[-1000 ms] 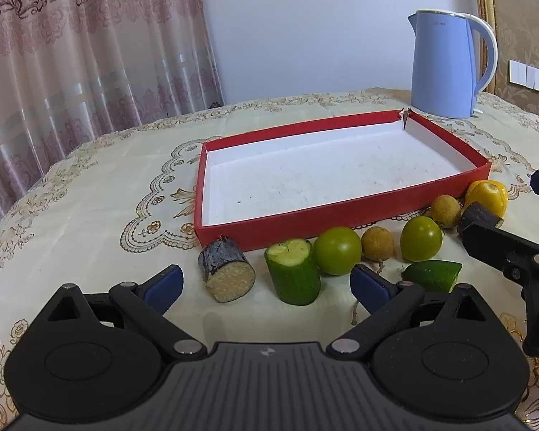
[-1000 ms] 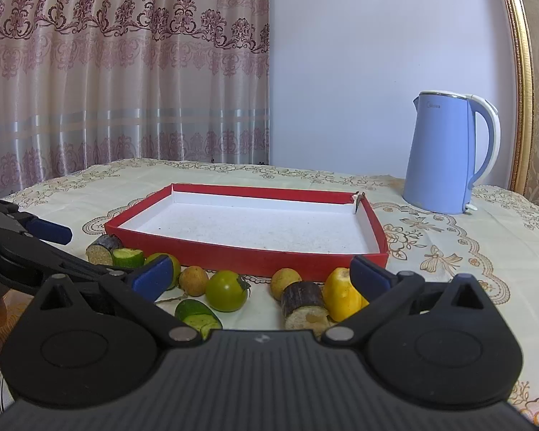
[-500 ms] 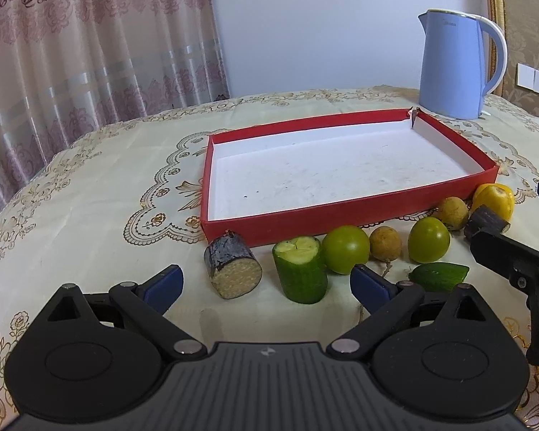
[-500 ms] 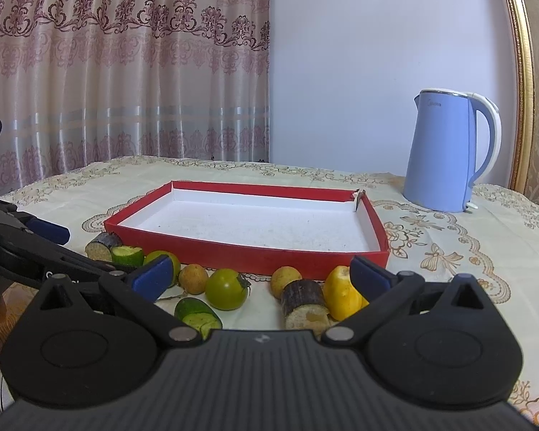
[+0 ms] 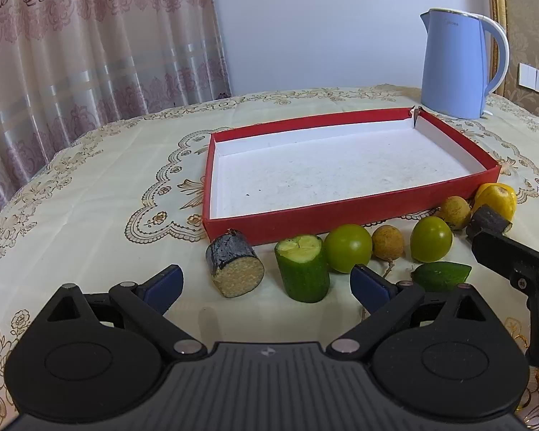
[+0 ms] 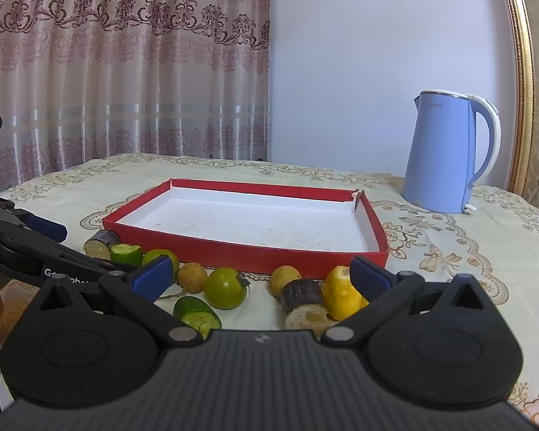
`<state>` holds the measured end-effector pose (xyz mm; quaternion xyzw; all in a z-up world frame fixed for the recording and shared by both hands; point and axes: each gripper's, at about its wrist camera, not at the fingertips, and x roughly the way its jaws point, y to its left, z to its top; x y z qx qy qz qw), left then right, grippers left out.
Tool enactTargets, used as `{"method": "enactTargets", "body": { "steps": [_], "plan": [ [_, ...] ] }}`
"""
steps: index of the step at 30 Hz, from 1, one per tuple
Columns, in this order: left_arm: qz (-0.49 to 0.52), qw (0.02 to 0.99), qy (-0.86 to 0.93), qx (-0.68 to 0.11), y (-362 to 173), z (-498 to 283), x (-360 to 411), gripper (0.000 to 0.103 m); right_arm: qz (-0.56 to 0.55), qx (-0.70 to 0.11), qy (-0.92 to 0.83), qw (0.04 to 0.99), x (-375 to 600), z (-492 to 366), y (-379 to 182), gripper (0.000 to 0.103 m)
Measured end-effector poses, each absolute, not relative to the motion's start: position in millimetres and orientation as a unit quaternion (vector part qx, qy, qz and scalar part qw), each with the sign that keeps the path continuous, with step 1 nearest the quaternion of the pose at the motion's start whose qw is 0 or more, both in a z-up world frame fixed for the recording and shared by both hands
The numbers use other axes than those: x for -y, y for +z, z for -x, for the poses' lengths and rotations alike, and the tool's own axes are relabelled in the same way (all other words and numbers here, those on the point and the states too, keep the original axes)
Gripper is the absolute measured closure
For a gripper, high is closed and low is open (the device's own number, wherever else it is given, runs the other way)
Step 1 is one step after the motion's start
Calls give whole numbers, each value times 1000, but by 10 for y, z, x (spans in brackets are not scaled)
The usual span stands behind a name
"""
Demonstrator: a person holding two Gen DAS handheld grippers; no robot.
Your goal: Organize fruits
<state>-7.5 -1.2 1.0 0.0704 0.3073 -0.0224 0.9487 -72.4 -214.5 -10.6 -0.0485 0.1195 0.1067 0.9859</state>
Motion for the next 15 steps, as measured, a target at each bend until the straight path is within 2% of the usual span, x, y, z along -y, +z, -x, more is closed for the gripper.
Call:
{"method": "enactTargets", "body": {
  "steps": [15],
  "plan": [
    [-70,951,-19,-302,31,97,25,3,23,-124,100,987,2223,701,-108,0]
  ]
}}
